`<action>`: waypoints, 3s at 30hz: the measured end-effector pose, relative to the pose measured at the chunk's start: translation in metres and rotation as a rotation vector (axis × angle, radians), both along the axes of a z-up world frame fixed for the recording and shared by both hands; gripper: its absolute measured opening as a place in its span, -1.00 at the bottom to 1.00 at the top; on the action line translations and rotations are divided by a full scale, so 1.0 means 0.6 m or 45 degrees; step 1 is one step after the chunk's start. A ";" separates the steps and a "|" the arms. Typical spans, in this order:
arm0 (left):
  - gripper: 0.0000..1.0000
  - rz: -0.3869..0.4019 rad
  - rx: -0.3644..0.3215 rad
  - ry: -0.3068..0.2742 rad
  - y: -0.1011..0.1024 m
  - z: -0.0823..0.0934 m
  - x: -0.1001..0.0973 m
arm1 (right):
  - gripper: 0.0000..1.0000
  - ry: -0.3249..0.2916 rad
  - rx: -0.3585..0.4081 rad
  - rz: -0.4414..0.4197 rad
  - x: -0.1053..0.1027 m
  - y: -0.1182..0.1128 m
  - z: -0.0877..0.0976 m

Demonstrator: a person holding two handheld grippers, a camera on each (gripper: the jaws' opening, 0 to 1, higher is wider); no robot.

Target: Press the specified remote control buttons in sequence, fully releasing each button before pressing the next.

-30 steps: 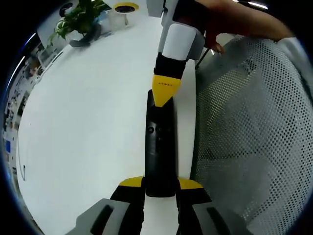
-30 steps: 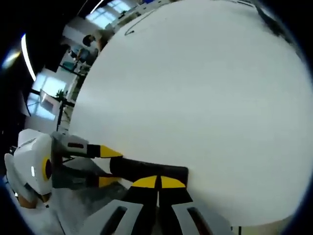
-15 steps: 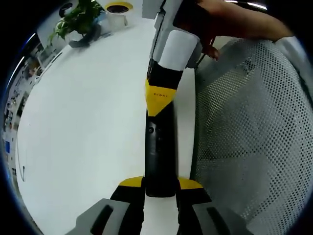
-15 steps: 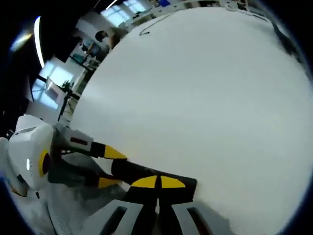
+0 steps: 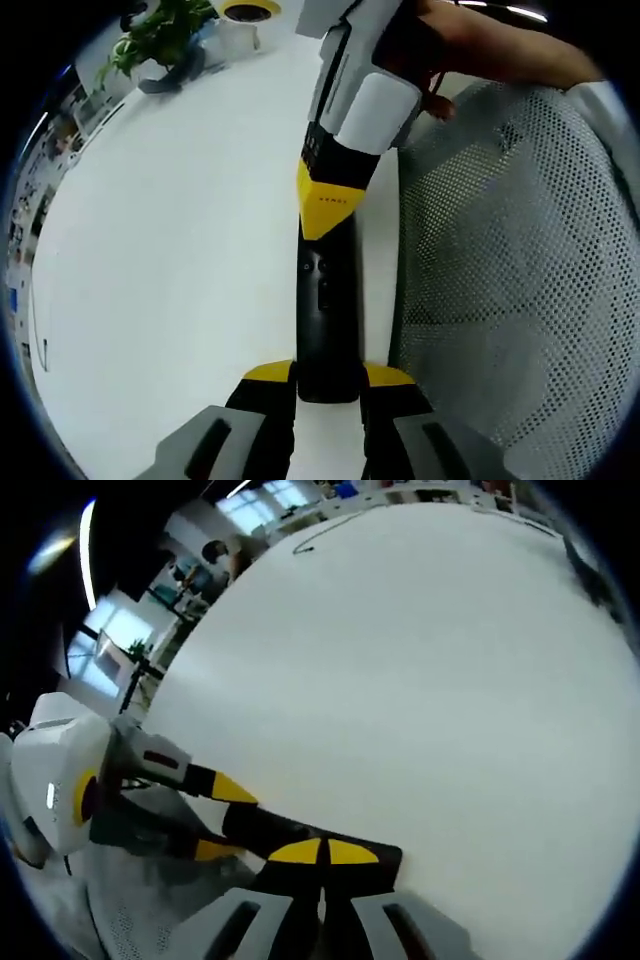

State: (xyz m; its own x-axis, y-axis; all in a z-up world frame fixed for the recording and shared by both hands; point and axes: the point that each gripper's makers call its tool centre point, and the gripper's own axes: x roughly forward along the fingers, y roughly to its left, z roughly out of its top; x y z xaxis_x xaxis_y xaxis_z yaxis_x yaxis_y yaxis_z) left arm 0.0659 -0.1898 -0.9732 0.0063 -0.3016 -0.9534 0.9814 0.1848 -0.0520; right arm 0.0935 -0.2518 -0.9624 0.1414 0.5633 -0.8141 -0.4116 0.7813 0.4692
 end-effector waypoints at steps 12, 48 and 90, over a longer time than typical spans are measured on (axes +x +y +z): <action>-0.53 -0.001 0.019 -0.019 -0.001 -0.002 -0.002 | -1.00 0.005 0.011 -0.021 0.001 -0.004 0.000; -0.53 0.027 0.003 -0.006 0.001 0.000 -0.002 | -1.00 0.022 0.007 -0.005 -0.001 -0.004 0.002; -0.53 -0.010 0.042 -0.007 -0.001 0.001 -0.001 | -1.00 0.030 0.002 0.112 -0.022 0.009 0.005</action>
State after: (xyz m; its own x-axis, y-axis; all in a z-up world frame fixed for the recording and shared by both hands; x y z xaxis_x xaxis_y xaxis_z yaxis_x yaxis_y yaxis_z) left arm 0.0655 -0.1906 -0.9728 0.0092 -0.2699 -0.9629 0.9831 0.1784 -0.0406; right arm 0.0801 -0.2464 -0.9591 0.0722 0.5741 -0.8156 -0.4672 0.7419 0.4809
